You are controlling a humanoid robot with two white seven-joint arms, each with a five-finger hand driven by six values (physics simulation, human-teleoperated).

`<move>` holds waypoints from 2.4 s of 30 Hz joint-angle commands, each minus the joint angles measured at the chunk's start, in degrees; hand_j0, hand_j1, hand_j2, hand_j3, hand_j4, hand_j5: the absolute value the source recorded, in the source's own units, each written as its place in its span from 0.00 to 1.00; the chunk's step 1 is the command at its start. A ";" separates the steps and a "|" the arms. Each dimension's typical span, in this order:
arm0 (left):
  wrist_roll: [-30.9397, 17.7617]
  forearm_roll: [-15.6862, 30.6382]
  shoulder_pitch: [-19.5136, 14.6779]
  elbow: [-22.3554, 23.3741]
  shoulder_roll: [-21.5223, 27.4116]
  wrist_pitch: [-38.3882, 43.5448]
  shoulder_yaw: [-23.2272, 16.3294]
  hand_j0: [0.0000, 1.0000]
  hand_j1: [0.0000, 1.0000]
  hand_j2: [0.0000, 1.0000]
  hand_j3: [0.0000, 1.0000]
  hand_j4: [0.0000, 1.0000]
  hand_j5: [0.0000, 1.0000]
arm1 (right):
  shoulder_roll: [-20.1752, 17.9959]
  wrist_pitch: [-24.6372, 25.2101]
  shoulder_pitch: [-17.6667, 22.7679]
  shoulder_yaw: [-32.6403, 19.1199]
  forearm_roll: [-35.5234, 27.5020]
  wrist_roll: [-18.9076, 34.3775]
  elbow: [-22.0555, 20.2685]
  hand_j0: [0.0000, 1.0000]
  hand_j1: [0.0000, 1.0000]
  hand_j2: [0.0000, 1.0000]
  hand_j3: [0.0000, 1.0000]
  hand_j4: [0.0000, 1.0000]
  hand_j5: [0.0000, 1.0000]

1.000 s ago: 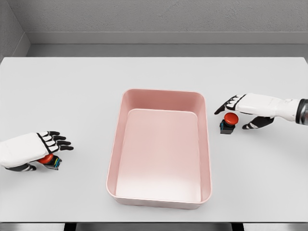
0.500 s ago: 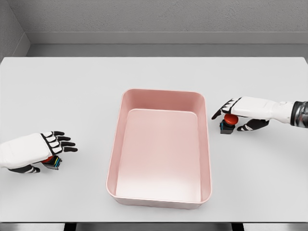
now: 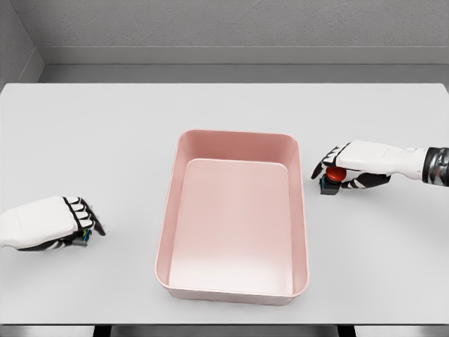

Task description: Put the industrial switch in the basket with both arms

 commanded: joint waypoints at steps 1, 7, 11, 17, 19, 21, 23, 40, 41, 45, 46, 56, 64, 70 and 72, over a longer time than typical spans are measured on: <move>0.03 0.47 0.00 -0.05 0.11 0.03 0.06 0.37 0.37 0.37 0.37 0.37 0.37 | -0.08 0.11 0.00 -0.14 -0.36 0.54 -0.13 0.62 0.62 0.62 0.62 0.62 0.62; 0.03 0.74 0.00 -0.05 0.72 0.03 2.08 0.32 0.32 0.32 0.32 0.32 0.32 | -0.08 0.11 -0.09 -0.32 -0.36 0.63 -0.30 0.56 0.56 0.56 0.56 0.56 0.56; 0.11 1.17 -0.26 -0.14 0.46 0.03 3.05 0.31 0.31 0.31 0.31 0.31 0.31 | -0.17 0.11 -0.18 -0.41 -0.45 0.54 -0.21 0.53 0.53 0.53 0.53 0.53 0.53; 0.11 2.41 -1.84 -0.14 -1.03 0.03 3.23 0.30 0.30 0.30 0.30 0.30 0.30 | -1.04 0.11 -0.79 -1.20 -0.80 0.28 -0.48 0.53 0.53 0.53 0.53 0.53 0.53; 0.11 2.41 -3.07 -0.14 -2.88 0.03 3.14 0.30 0.30 0.30 0.30 0.30 0.30 | -1.92 0.11 -0.79 -2.16 -1.07 0.28 -0.48 0.53 0.53 0.53 0.53 0.53 0.53; 0.11 2.49 -3.78 -0.14 -5.34 0.03 3.14 0.31 0.31 0.31 0.31 0.31 0.31 | -3.15 0.11 -0.97 -2.78 -1.07 0.28 -0.65 0.53 0.53 0.53 0.53 0.53 0.53; 0.11 2.85 -4.66 -0.14 -6.48 0.03 2.87 0.31 0.31 0.31 0.31 0.31 0.31 | -3.15 0.11 -1.84 -2.78 -1.07 0.28 -1.00 0.53 0.53 0.53 0.53 0.53 0.53; -0.50 2.85 -12.04 -0.14 -18.08 0.03 0.50 0.33 0.33 0.33 0.33 0.33 0.33 | -6.41 0.11 -2.11 -9.90 -3.35 3.27 -8.74 0.53 0.53 0.53 0.53 0.53 0.53; -0.59 2.85 -13.18 -0.14 -18.96 0.03 -0.46 0.33 0.33 0.33 0.33 0.33 0.33 | -6.85 0.11 -2.20 -9.90 -3.53 3.27 -9.88 0.53 0.53 0.53 0.53 0.53 0.53; -0.76 2.85 -15.29 -0.14 -20.19 0.03 -0.91 0.33 0.33 0.33 0.33 0.33 0.33 | -6.76 0.11 -2.81 -9.81 -4.32 3.70 -11.99 0.53 0.53 0.53 0.53 0.53 0.53; -0.94 2.85 -15.82 -0.14 -20.28 0.03 -0.99 0.33 0.33 0.33 0.33 0.33 0.33 | -6.76 0.11 -2.81 -9.72 -4.32 3.70 -12.17 0.53 0.53 0.53 0.53 0.53 0.53; -1.29 2.85 -21.27 -0.14 -25.20 0.03 -0.91 0.33 0.33 0.33 0.33 0.33 0.33 | -6.14 0.11 -3.16 -9.55 -5.37 3.79 -14.63 0.53 0.53 0.53 0.53 0.53 0.53; -1.47 2.23 -24.26 -0.14 -33.73 0.03 -6.00 0.33 0.33 0.33 0.33 0.33 0.33 | -4.91 0.11 -3.16 -9.28 -5.46 3.79 -15.15 0.53 0.53 0.53 0.53 0.53 0.53; -5.07 -0.58 -23.99 0.48 -38.91 0.03 -11.27 0.33 0.33 0.33 0.33 0.33 0.33 | -3.16 0.11 -3.25 -9.02 -5.46 4.32 -15.24 0.53 0.53 0.53 0.53 0.53 0.53; -5.07 -1.37 -23.91 0.74 -39.44 0.03 -11.71 0.33 0.33 0.33 0.33 0.33 0.33 | -2.72 0.11 -3.25 -8.93 -5.38 4.32 -15.24 0.53 0.53 0.53 0.53 0.53 0.53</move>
